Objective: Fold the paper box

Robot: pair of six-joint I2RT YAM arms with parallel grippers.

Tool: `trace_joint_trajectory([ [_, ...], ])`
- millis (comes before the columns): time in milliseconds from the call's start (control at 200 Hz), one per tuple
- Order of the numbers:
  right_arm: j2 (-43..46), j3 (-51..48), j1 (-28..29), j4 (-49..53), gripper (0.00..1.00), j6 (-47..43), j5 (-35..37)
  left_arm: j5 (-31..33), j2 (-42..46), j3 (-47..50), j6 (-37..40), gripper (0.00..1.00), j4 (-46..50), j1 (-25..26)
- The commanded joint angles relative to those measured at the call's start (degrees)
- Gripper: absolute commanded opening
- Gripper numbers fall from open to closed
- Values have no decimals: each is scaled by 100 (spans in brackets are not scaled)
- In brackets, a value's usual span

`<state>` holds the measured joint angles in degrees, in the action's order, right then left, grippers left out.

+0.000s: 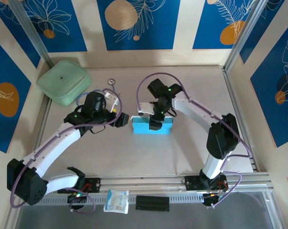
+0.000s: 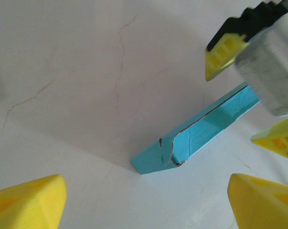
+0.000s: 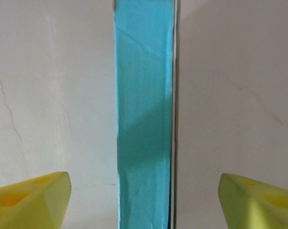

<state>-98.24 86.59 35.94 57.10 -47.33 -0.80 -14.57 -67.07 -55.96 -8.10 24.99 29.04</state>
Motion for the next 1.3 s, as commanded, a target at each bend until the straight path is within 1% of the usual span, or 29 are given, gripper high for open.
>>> trace_joint_trajectory([
  [0, 724, 54, -301, -605, 82, 993, -833, -54, -227, -540, -435, 84, 485, 71],
  [35, 964, -110, -471, -970, 82, 1787, -985, 0, -351, -711, -525, 82, 673, 113],
  [80, 1265, -336, -821, -1392, 82, 3027, -1006, 84, -500, -939, -590, 80, 982, 177],
  [115, 1471, -500, -1139, -1499, 79, 3874, -1131, 187, -608, -1107, -618, 79, 1207, 232],
  [150, 1677, -724, -1492, -1506, 73, 4621, -1382, 278, -731, -1246, -632, 77, 1425, 287],
  [195, 1919, -1078, -1969, -1501, 67, 5358, -1819, 337, -854, -1410, -625, 76, 1630, 338],
  [215, 2018, -1235, -2163, -1501, 66, 5608, -2015, 347, -897, -1450, -623, 76, 1690, 367],
  [265, 2246, -1643, -2570, -1440, 66, 5890, -2504, 342, -1010, -1558, -631, 74, 1815, 407],
  [315, 2430, -1929, -2783, -1287, 67, 5881, -2604, 295, -1139, -1656, -612, 73, 1929, 427],
  [365, 2593, -2126, -2837, -1158, 70, 5784, -2359, 280, -1273, -1745, -612, 72, 2011, 434],
  [420, 2690, -2265, -2858, -1042, 71, 5622, -2247, 275, -1413, -1831, -614, 71, 2068, 436],
  [555, 2718, -2603, -2828, -1095, 57, 5386, -2186, 114, -1585, -1825, -636, 69, 1882, 435],
  [625, 2697, -2713, -2734, -1183, 52, 5320, -2086, 43, -1637, -1796, -654, 68, 1799, 442],
  [680, 2658, -2759, -2616, -1223, 52, 5261, -2022, 51, -1685, -1797, -671, 67, 1797, 442],
  [785, 2535, -2718, -2442, -1224, 47, 5225, -1885, 2, -1752, -1754, -701, 61, 1760, 445],
  [995, 2427, -2664, -2339, -1180, 36, 5249, -1638, -246, -1844, -1614, -903, 47, 1609, 449],
  [1091, 2465, -2690, -2316, -1177, 35, 5276, -1580, -274, -1875, -1568, -972, 45, 1535, 453],
  [1171, 2476, -2712, -2298, -1180, 39, 5291, -1527, -341, -1893, -1541, -1000, 44, 1471, 448],
  [1296, 2476, -2734, -2233, -1264, 38, 5339, -1522, -383, -1922, -1510, -1035, 41, 1372, 448],
])
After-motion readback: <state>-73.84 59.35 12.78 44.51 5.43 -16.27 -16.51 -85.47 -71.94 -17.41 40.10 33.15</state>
